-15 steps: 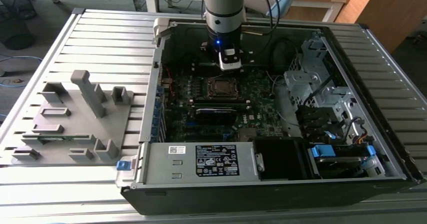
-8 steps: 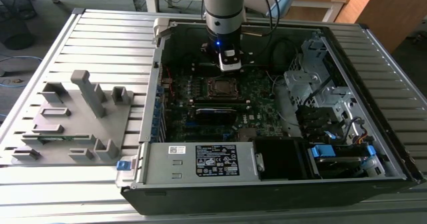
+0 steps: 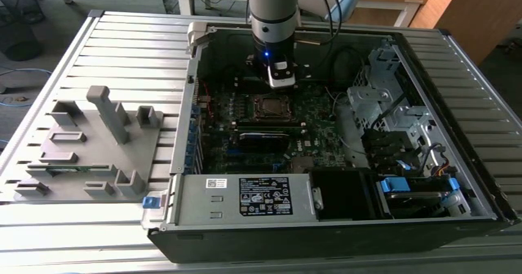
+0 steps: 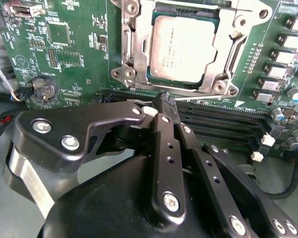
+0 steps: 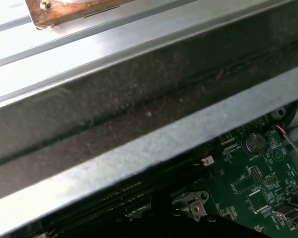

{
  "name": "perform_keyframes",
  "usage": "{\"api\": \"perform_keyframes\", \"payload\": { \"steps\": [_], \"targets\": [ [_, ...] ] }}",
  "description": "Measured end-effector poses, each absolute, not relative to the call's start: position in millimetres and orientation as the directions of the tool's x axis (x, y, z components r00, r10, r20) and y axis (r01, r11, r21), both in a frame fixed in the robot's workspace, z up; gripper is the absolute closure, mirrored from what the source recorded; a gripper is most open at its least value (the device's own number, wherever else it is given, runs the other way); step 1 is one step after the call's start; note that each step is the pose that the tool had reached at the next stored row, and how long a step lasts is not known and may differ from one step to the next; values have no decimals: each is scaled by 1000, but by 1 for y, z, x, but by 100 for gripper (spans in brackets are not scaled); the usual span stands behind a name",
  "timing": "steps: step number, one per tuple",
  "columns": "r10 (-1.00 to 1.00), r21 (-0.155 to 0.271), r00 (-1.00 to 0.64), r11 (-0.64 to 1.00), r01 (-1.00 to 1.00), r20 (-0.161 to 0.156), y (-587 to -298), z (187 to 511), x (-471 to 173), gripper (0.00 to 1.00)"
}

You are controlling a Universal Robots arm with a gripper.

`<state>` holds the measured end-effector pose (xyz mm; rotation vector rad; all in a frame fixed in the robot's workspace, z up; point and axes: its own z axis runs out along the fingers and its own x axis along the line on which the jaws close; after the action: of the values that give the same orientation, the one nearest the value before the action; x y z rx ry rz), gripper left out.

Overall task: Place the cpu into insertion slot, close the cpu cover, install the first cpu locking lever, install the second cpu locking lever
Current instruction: 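Install the first cpu locking lever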

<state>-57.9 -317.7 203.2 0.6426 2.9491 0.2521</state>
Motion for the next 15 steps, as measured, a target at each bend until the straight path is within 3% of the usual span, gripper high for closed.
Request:
{"api": "perform_keyframes", "payload": {
  "steps": [15],
  "targets": [
    [421, 182, -903, 898, 401, -83, -312, 202, -58, 89]
  ]
}}
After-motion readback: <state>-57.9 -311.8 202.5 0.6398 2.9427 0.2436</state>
